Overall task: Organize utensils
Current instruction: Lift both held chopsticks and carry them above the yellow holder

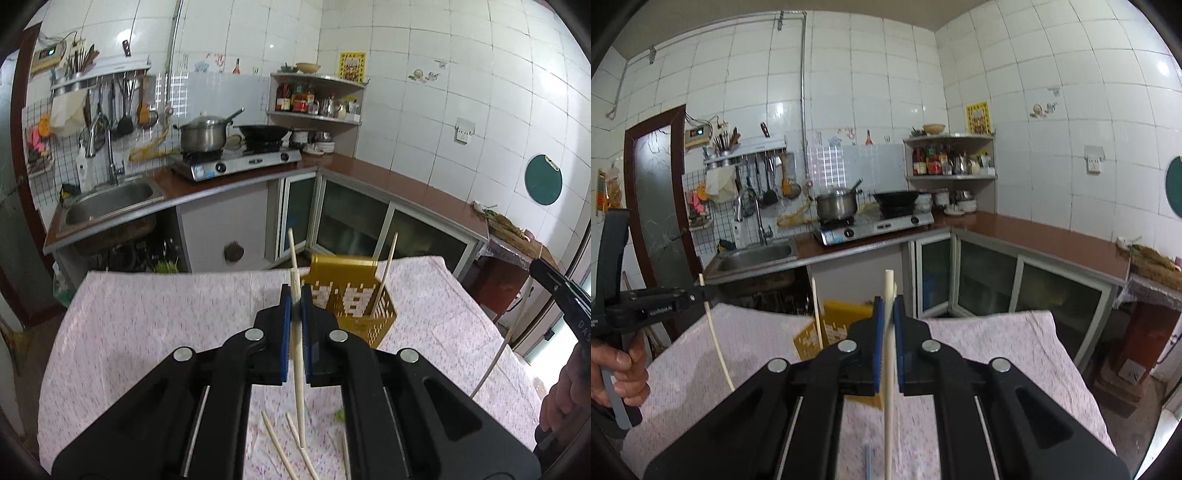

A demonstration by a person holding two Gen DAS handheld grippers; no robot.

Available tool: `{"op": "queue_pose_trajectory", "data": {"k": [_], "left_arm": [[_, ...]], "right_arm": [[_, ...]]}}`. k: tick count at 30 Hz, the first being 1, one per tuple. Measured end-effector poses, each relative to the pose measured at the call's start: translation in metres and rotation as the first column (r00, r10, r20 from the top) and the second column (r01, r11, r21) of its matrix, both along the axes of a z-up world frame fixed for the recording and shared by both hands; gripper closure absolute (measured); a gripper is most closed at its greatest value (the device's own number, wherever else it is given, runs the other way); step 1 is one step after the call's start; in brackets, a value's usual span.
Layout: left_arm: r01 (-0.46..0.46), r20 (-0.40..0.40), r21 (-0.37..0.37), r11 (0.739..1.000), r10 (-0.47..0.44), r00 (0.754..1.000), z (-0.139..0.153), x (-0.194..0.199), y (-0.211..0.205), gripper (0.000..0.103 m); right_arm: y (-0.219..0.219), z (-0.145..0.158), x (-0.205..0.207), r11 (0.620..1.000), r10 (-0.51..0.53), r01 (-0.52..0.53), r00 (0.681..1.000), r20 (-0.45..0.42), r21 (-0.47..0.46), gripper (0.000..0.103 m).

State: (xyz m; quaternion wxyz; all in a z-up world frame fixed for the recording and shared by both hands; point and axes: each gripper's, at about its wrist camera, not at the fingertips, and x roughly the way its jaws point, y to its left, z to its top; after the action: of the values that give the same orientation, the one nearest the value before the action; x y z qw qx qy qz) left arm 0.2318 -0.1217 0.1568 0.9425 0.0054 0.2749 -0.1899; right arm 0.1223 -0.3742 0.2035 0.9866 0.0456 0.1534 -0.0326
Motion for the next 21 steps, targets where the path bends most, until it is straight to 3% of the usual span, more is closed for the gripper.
{"op": "queue_pose_trajectory", "data": {"k": [10,21], "left_arm": [[0.017,0.093,0.005,1.0,-0.017,0.995,0.054,0.038,-0.027,0.099],[0.034,0.145,0.003,0.999,-0.034,0.989,0.074,0.089,-0.057,0.099]], "right_arm": [[0.005,0.046,0.051,1.0,0.027,-0.025,0.994,0.108,-0.019,0.097],[0.015,0.04,0.115,0.998,0.055,-0.052,0.993,0.107,-0.031,0.097]]}}
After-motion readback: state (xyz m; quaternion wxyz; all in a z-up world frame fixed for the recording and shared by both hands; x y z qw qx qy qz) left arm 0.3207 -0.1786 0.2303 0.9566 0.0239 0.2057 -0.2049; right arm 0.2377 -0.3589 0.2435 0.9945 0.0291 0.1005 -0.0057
